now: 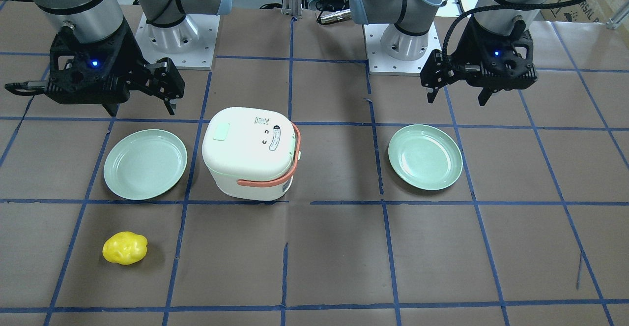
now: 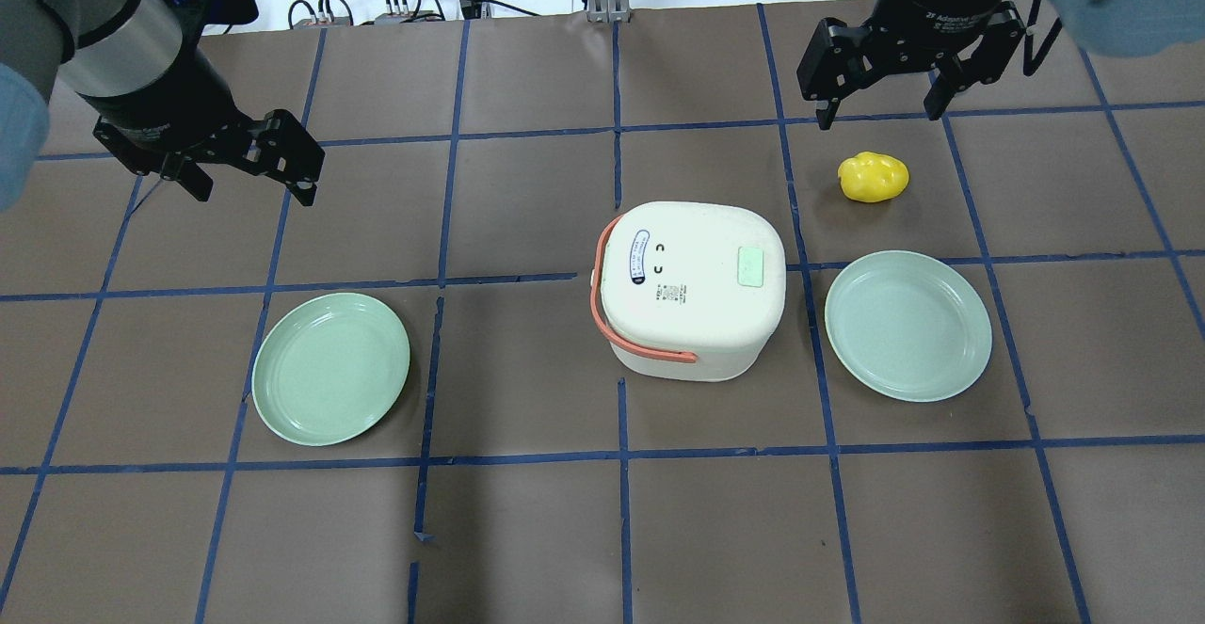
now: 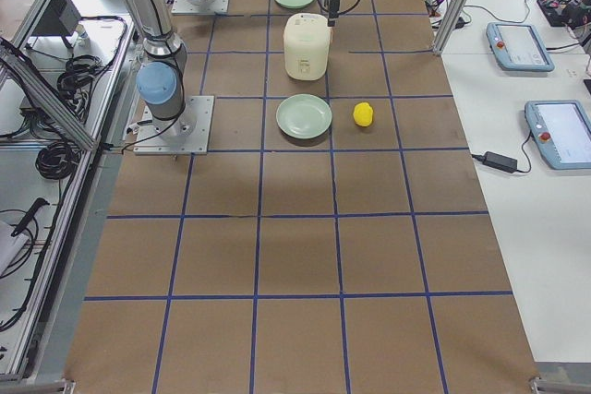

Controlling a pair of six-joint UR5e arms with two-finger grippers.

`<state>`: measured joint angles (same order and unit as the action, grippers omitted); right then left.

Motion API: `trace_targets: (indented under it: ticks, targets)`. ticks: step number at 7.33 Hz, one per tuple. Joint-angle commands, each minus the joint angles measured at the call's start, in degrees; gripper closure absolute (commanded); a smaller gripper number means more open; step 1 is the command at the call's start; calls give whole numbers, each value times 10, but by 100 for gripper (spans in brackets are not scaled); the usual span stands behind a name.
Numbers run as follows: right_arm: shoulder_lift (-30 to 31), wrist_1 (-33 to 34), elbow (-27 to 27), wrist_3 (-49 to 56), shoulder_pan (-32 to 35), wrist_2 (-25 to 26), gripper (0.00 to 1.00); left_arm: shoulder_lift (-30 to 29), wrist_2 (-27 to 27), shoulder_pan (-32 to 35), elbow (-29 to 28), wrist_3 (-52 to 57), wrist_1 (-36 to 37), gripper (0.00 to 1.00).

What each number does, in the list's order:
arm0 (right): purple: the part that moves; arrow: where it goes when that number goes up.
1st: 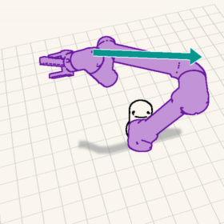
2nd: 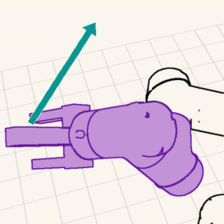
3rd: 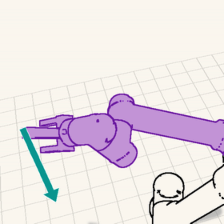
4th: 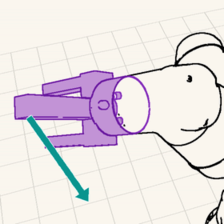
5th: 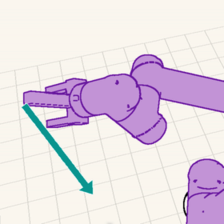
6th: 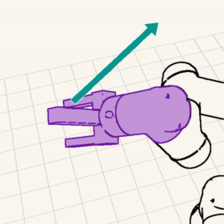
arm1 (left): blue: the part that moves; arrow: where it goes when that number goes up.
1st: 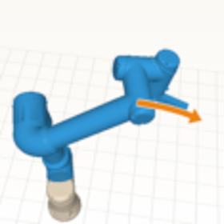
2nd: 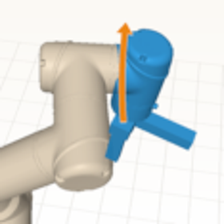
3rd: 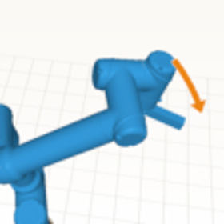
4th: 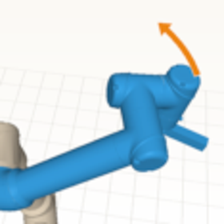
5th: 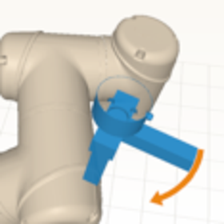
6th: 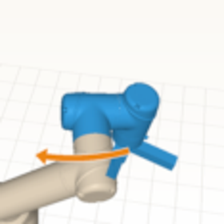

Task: Press rice cooker button
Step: 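Move the right gripper toward the white rice cooker's green button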

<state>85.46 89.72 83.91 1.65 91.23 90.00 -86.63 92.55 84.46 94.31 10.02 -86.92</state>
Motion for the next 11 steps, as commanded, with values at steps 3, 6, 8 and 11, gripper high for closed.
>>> trace_targets:
  ticks: [3, 6, 8, 11]
  targets:
    - [1, 5, 10, 0, 0, -1, 0, 0, 0, 0, 0, 0, 0, 0]
    - [1, 8, 14, -2, 1, 0, 0, 0, 0, 0, 0, 0, 0, 0]
    - [-2, 10, 15, -6, 12, 0, 0, 0, 0, 0, 0, 0, 0, 0]
    - [-4, 13, 15, -6, 14, 0, 0, 0, 0, 0, 0, 1, 0, 0]
